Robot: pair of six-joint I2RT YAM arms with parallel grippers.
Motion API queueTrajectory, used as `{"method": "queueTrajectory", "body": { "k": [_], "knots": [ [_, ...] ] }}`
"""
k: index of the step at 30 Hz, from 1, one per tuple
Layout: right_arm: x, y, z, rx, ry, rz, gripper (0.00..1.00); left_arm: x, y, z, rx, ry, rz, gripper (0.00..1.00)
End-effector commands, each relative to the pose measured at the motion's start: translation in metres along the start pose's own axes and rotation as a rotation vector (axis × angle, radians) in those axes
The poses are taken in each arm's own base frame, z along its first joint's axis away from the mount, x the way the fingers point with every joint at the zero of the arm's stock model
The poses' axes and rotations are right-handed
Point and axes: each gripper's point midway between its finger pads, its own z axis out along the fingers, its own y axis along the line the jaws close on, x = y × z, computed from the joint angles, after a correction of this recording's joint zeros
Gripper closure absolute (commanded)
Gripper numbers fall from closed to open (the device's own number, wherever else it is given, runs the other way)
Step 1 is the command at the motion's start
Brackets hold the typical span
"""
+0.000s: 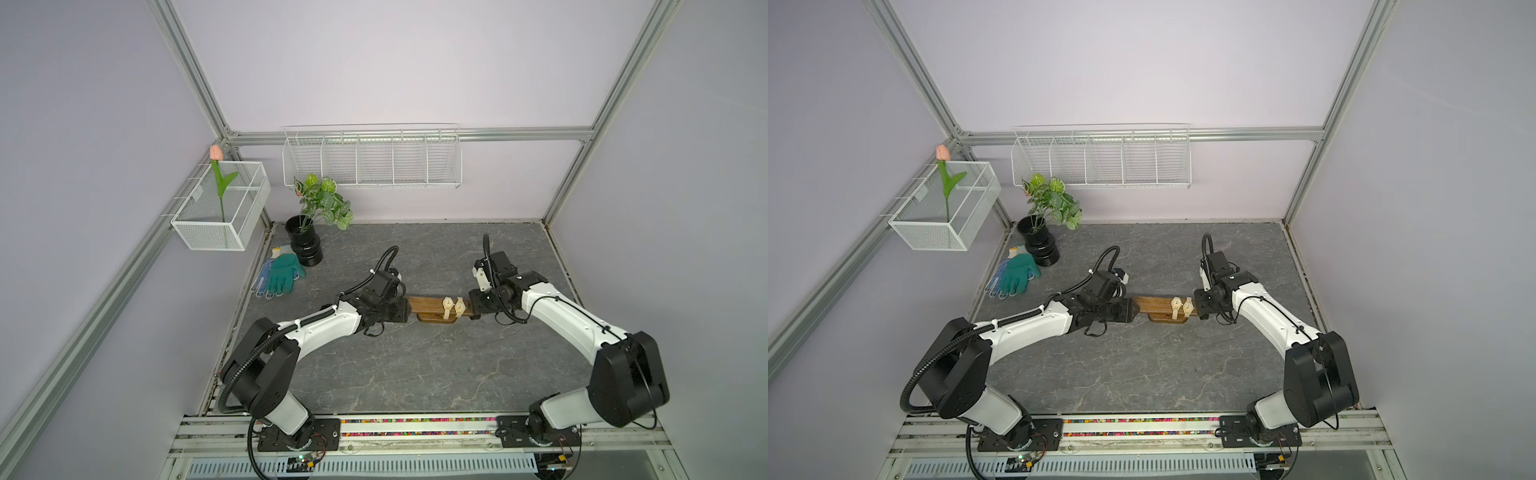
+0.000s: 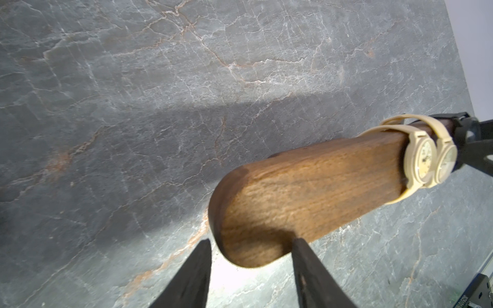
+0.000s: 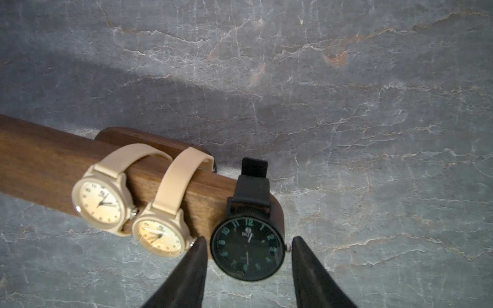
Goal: Place watch on stand
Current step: Place the watch on the stand.
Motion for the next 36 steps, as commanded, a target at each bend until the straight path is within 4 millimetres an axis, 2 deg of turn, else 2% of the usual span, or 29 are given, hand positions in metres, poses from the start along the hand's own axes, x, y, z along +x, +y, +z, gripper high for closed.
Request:
{"method": "queueTrajectory", "body": {
  "k": [1, 10, 18, 22, 26, 36],
  "knots": [
    [0.008, 0.004, 0.001, -0.018, 0.020, 0.006, 0.45, -0.001, -0.003, -0.004, 0.012, -0.019, 0.000, 0.48],
    [0.009, 0.007, -0.002, -0.030, 0.018, 0.004, 0.47, -0.002, 0.000, -0.005, -0.009, -0.023, -0.002, 0.49],
    [0.008, 0.007, -0.004, -0.025, 0.015, 0.001, 0.45, -0.005, 0.001, -0.006, -0.015, -0.037, -0.007, 0.48],
    [0.009, 0.013, -0.003, -0.051, 0.017, -0.001, 0.49, -0.005, 0.001, -0.007, -0.017, -0.038, -0.005, 0.48],
    [0.009, 0.014, -0.002, -0.052, 0.020, -0.005, 0.48, -0.006, 0.000, -0.008, -0.014, -0.039, -0.004, 0.48],
    [0.006, 0.008, -0.008, -0.014, -0.005, -0.010, 0.46, -0.006, 0.001, -0.009, -0.018, -0.043, -0.006, 0.48]
  ]
}}
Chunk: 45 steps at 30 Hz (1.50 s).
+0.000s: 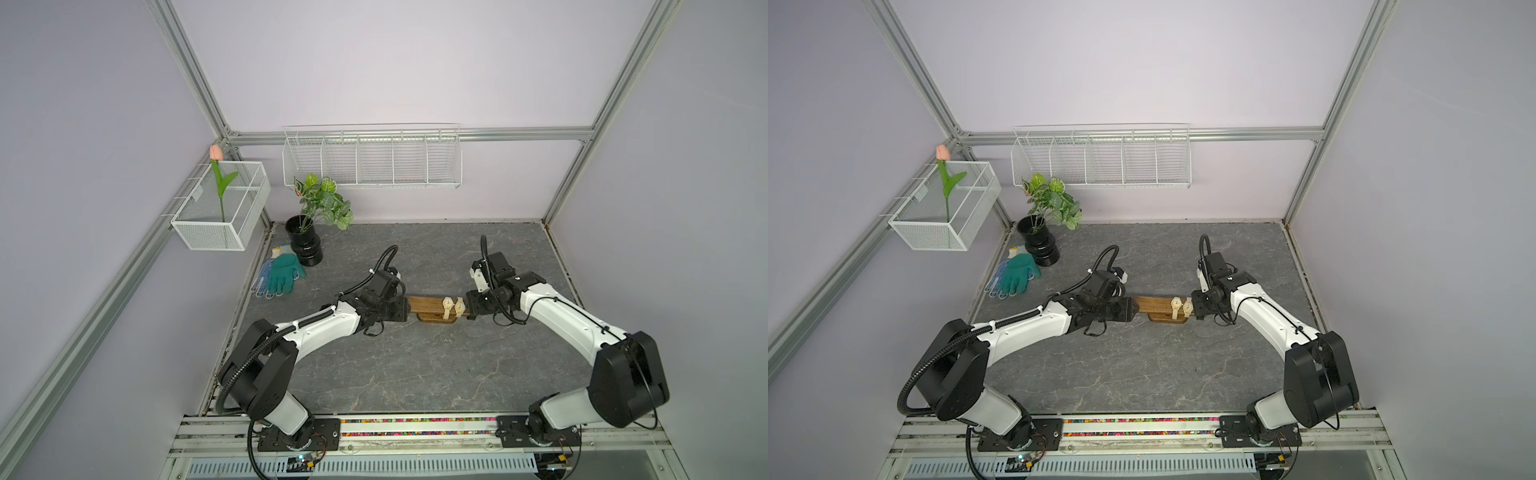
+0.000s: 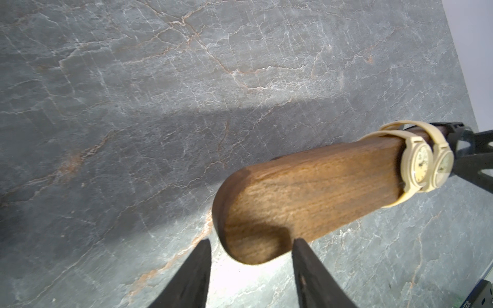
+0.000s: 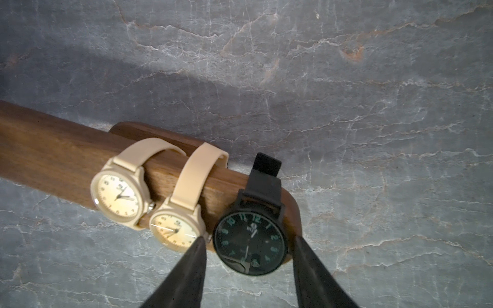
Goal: Place watch on stand
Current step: Place the watch on the stand.
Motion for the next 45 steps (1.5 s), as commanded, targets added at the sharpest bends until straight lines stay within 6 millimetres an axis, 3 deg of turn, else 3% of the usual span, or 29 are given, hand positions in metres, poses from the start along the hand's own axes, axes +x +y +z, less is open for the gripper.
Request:
{"method": "queueTrajectory", "body": {
  "k": [1, 11, 31, 40, 45],
  "knots": [
    [0.004, -0.001, -0.008, 0.011, -0.012, -0.006, 0.46, -0.002, -0.001, -0.006, -0.004, -0.023, -0.006, 0.48],
    [0.002, 0.004, -0.001, -0.018, -0.006, -0.004, 0.48, -0.001, -0.008, -0.008, 0.030, -0.026, -0.002, 0.48],
    [-0.018, 0.001, -0.005, -0.011, -0.069, 0.014, 0.39, 0.011, -0.030, -0.008, 0.103, -0.017, 0.006, 0.46],
    [-0.020, -0.024, -0.027, 0.046, -0.150, 0.051, 0.26, 0.014, -0.021, -0.024, 0.071, -0.049, 0.001, 0.43],
    [-0.017, -0.024, -0.051, 0.029, -0.233, 0.045, 0.19, 0.004, 0.010, -0.053, -0.047, -0.101, -0.016, 0.37]
  ]
}}
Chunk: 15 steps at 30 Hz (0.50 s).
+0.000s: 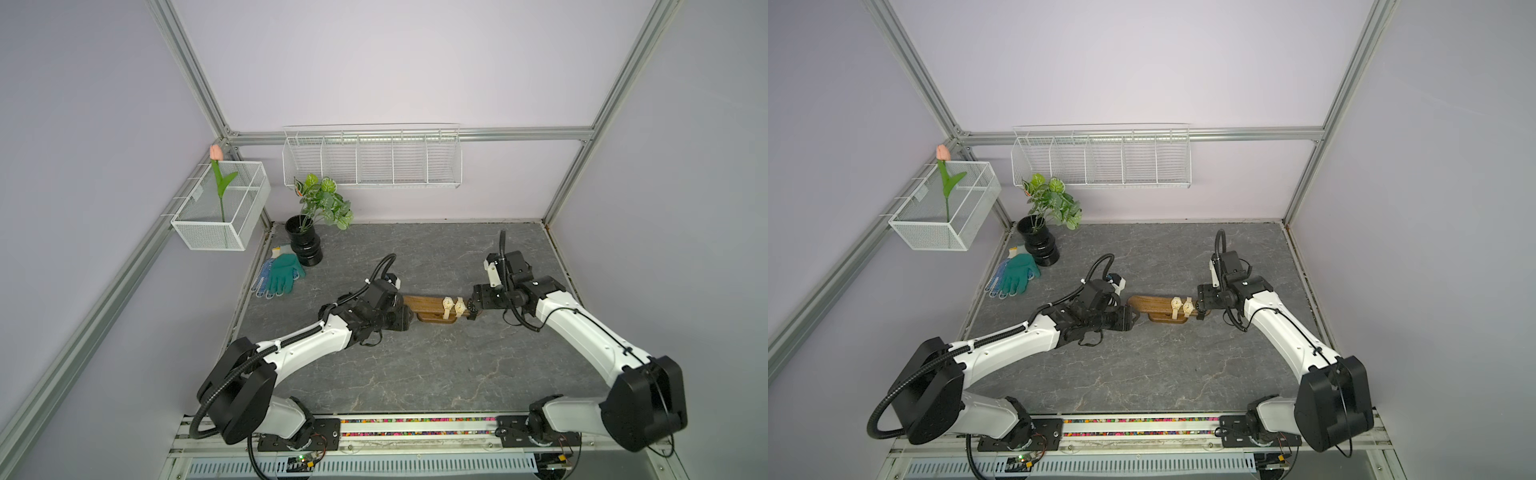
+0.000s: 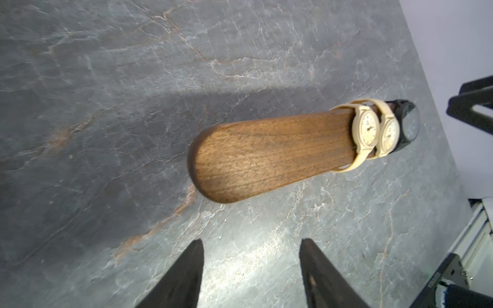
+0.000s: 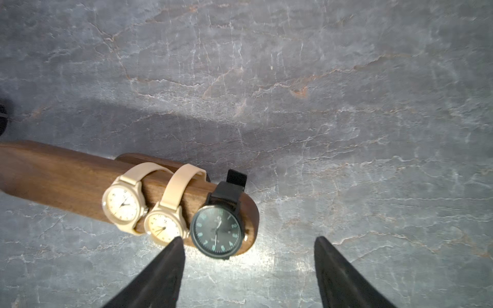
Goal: Place watch on stand
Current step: Place the watch on the stand.
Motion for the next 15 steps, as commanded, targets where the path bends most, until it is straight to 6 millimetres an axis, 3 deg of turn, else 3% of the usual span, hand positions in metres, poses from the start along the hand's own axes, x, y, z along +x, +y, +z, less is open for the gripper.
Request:
{"method": "queueTrajectory", "body": {
  "k": [1, 6, 15],
  "knots": [
    [0.000, 0.001, -0.014, -0.019, -0.066, -0.004, 0.18, -0.009, 0.035, -0.024, -0.142, -0.048, -0.028, 0.36],
    [0.010, 0.010, -0.028, -0.096, -0.144, 0.005, 0.14, -0.023, 0.107, -0.068, -0.433, -0.089, -0.135, 0.33],
    [0.019, 0.020, -0.043, -0.190, -0.227, 0.011, 0.12, -0.017, 0.199, -0.117, -0.704, -0.138, -0.379, 0.37]
  ]
}}
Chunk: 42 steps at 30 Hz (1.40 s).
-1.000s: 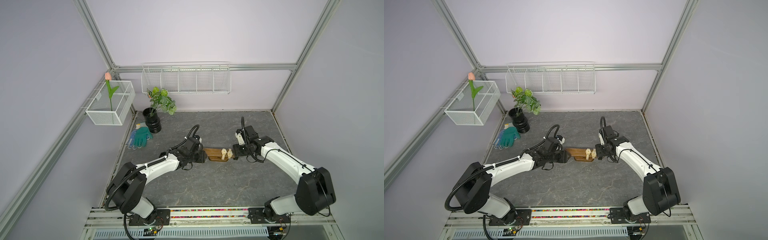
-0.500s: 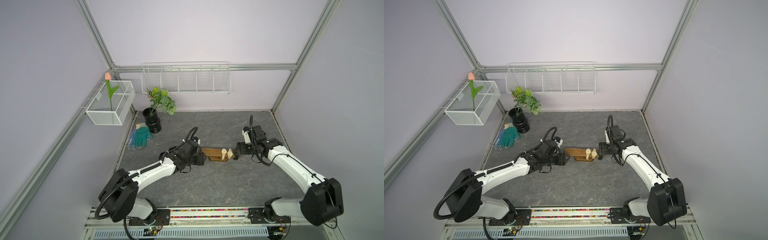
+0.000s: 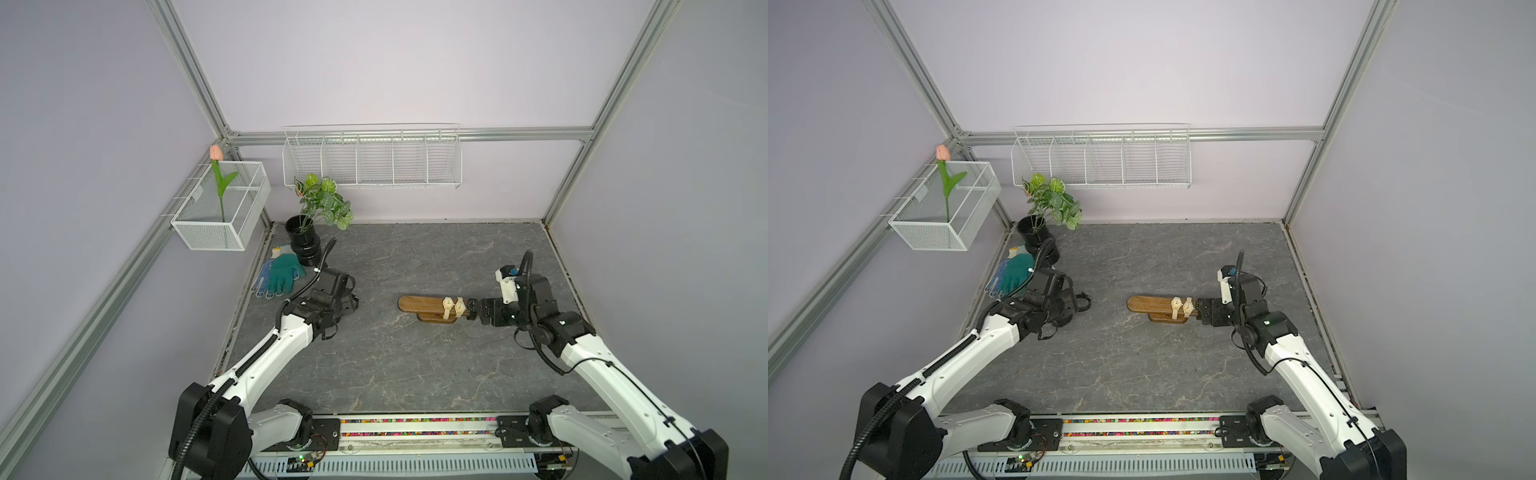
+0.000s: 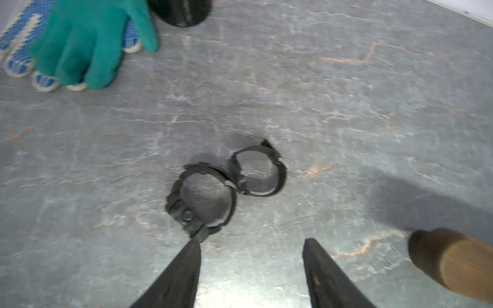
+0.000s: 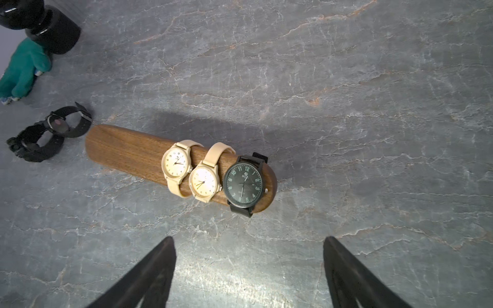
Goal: Place watch on stand
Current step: Place the watch on the stand, then pick up the watch at the center of the board.
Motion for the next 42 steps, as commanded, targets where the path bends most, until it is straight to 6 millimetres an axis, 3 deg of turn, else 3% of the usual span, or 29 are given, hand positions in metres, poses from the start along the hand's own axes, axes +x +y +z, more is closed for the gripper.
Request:
{"method": "queueTrajectory", "body": {
  "k": [1, 6, 23, 32, 42],
  "knots": [
    [-0.005, 0.011, -0.003, -0.058, -0.045, 0.005, 0.12, 0.001, 0.041, -0.001, -0.143, 0.015, -0.079, 0.37],
    [0.001, 0.013, -0.001, -0.078, -0.038, 0.009, 0.12, 0.009, 0.065, 0.010, -0.224, 0.053, -0.113, 0.32],
    [0.006, 0.024, 0.003, -0.127, -0.026, 0.027, 0.12, 0.030, 0.055, 0.063, -0.208, 0.177, -0.108, 0.40],
    [0.008, 0.029, 0.007, -0.140, -0.002, 0.020, 0.12, 0.045, 0.056, 0.077, -0.220, 0.240, -0.102, 0.52],
    [0.006, 0.042, 0.010, -0.160, 0.027, -0.009, 0.13, 0.053, 0.064, 0.076, -0.247, 0.237, -0.103, 0.75]
  ]
}}
